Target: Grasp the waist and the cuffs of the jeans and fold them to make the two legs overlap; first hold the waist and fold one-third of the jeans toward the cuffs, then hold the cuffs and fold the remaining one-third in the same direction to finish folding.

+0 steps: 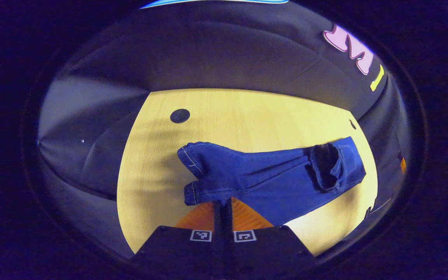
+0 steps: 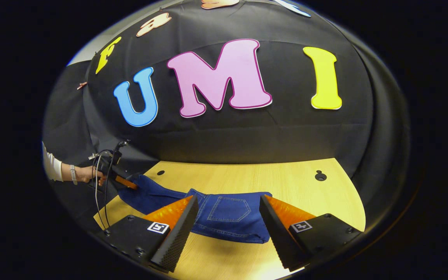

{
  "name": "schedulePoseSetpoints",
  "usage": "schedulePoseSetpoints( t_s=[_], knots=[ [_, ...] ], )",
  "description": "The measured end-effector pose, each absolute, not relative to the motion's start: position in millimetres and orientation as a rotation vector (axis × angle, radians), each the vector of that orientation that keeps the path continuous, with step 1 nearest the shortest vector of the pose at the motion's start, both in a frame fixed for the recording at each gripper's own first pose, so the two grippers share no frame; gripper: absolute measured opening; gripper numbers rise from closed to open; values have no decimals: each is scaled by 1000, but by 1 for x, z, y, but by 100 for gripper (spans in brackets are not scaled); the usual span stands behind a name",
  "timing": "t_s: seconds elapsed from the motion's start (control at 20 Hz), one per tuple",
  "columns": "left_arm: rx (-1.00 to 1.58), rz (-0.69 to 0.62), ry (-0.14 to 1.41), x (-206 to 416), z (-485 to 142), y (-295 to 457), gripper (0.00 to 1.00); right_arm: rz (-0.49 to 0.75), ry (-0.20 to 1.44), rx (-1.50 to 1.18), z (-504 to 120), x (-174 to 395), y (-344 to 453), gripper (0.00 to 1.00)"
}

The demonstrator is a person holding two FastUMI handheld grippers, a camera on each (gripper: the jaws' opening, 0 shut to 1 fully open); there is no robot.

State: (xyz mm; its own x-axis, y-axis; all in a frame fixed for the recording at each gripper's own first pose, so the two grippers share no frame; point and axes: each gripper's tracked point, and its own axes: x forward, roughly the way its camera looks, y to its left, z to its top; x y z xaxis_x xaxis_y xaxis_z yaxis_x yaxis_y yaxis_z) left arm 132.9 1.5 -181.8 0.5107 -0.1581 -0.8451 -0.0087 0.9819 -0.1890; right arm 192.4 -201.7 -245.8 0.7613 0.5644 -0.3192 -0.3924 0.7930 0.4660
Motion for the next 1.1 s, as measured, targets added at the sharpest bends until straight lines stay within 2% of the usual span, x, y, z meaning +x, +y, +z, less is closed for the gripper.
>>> schedulePoseSetpoints(
  t_s=[0.3, 0.5, 0.65, 0.85, 1.1],
  knots=[
    [-268, -234, 918, 162, -86, -88, 6, 513, 421, 414, -231, 191, -221, 97],
    [-296, -378, 840, 188, -23, -177, 6, 473, 382, 404, -222, 186, -251, 97],
    [-257, -492, 822, 204, -3, -262, 6, 421, 366, 396, -223, 180, -282, 97],
    [-228, -615, 897, 203, -30, -381, 6, 347, 365, 402, -229, 168, -322, 97],
    [-137, -649, 1054, 214, -135, -491, 6, 285, 426, 396, -262, 156, -350, 97]
  ],
)
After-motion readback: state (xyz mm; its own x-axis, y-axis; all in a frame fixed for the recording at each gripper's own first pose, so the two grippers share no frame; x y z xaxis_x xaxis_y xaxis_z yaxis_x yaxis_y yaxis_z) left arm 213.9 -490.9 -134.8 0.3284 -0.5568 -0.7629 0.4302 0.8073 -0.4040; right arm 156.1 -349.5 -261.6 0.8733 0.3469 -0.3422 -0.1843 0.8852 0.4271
